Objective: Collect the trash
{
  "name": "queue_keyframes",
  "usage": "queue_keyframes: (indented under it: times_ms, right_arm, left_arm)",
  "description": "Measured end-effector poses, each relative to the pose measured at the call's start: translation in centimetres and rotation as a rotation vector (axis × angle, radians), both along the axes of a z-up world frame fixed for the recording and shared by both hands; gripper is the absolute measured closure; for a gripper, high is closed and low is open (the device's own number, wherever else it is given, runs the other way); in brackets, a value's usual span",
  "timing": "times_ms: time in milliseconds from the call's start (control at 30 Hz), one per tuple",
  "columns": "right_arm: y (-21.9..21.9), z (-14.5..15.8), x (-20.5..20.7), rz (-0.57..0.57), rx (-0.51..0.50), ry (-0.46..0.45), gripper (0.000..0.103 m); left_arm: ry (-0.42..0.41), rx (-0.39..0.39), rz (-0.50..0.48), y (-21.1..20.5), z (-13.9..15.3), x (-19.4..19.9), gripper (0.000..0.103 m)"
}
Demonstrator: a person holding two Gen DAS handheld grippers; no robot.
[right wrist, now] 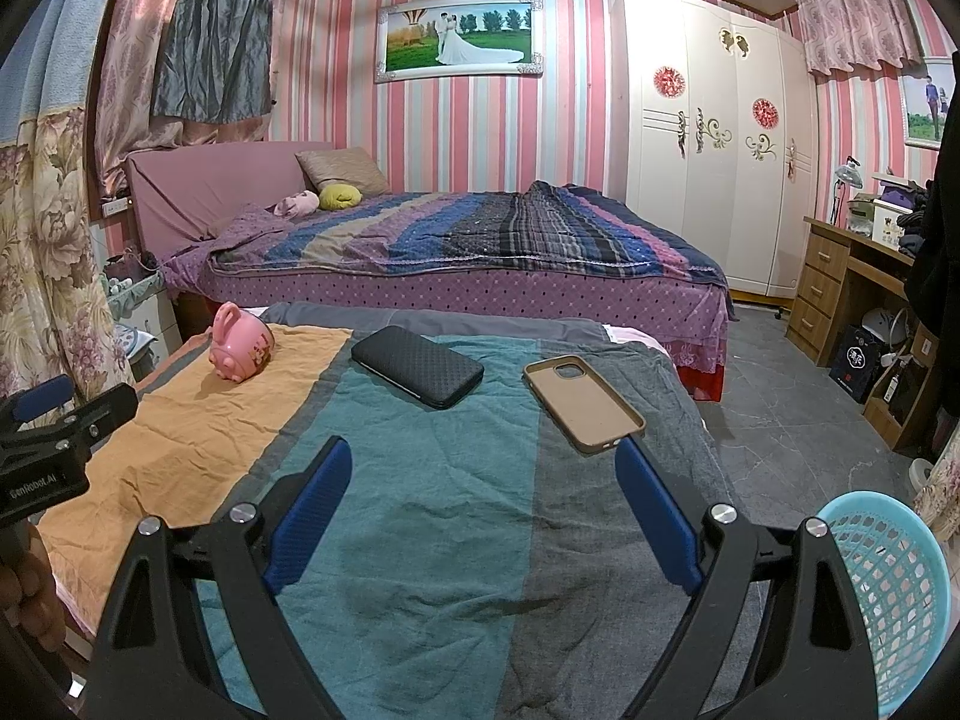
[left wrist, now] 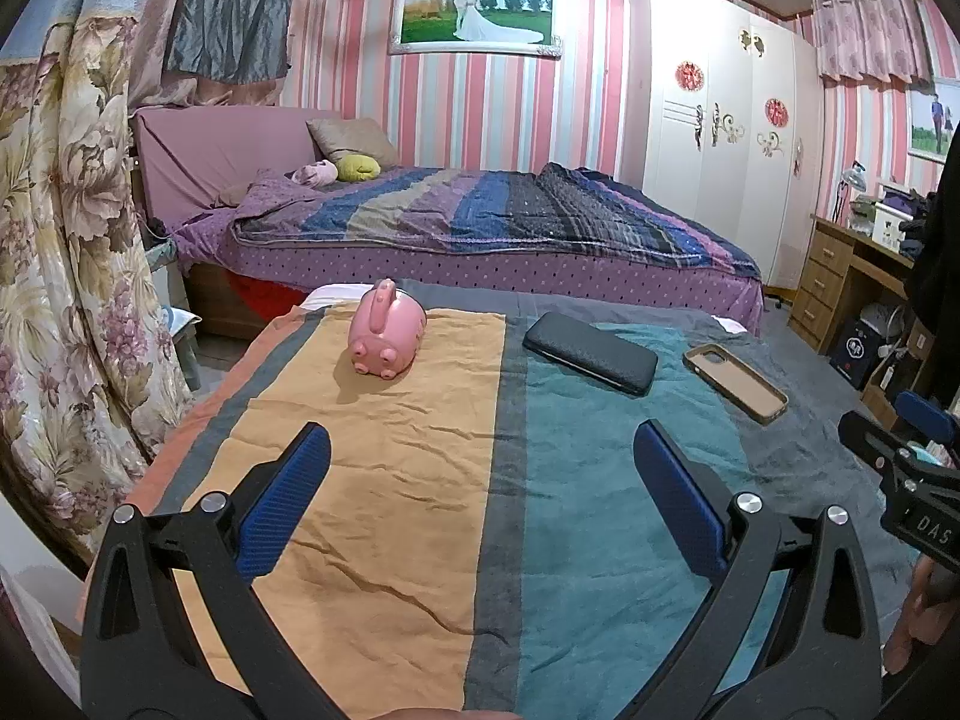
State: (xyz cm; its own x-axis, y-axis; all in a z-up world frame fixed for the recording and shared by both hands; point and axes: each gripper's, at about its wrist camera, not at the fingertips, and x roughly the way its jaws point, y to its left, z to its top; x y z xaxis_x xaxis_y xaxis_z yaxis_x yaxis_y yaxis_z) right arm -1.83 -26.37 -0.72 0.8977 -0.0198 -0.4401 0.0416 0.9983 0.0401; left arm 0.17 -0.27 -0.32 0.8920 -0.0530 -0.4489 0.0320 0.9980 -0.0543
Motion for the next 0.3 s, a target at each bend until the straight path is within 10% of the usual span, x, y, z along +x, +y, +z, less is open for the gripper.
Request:
queue_keyframes:
  times_ms: [300]
  right_arm:
    - [-0.08, 0.05, 0.07, 0.000, 0.001, 0.001, 0.015]
  left_arm:
    - [0.002, -0.010, -0.004, 0.30, 0.16, 0.16, 0.005]
